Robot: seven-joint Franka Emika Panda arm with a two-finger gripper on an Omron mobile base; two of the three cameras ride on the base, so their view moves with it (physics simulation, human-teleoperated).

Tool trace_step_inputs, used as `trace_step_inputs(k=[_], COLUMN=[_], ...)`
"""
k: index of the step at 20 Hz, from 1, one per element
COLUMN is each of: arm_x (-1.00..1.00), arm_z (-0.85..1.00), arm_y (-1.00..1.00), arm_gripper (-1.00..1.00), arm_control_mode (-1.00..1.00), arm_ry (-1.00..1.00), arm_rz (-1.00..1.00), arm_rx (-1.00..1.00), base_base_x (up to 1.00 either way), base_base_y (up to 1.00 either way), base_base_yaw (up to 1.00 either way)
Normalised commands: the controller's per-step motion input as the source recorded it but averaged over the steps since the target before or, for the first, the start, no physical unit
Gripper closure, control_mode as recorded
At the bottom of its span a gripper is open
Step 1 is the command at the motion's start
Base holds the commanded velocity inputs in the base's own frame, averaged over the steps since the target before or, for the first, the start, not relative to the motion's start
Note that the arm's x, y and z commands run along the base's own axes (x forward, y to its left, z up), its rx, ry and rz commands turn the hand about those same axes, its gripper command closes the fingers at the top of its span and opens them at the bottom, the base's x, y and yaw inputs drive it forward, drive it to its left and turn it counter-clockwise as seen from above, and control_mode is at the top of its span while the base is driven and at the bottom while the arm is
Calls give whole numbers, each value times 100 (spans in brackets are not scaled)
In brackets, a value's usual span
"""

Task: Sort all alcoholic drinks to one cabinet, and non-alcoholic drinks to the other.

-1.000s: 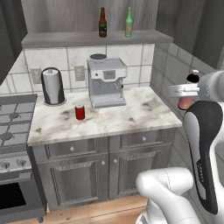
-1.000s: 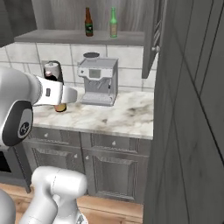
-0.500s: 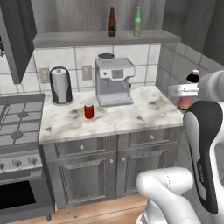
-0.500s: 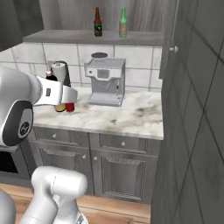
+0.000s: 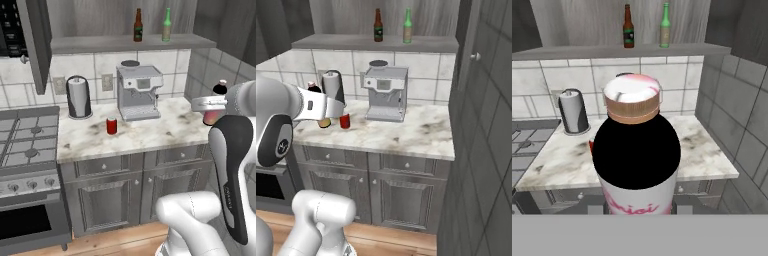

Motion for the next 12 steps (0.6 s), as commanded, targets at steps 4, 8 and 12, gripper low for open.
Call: trace_step_inputs(k=[4,8,12], arm_x=[0,0,0], arm_z=[0,0,0], arm_y=[0,0,0], arm_gripper=[100,100,100], arm_control_mode=[100,100,100], arm_ry=[0,0,0], arm_rz=[0,0,0], arm_rx=[0,0,0], base_base_x=[-26,-24,-24], base_base_y=[31,36,37], base_base_yaw=[-2,-2,-2])
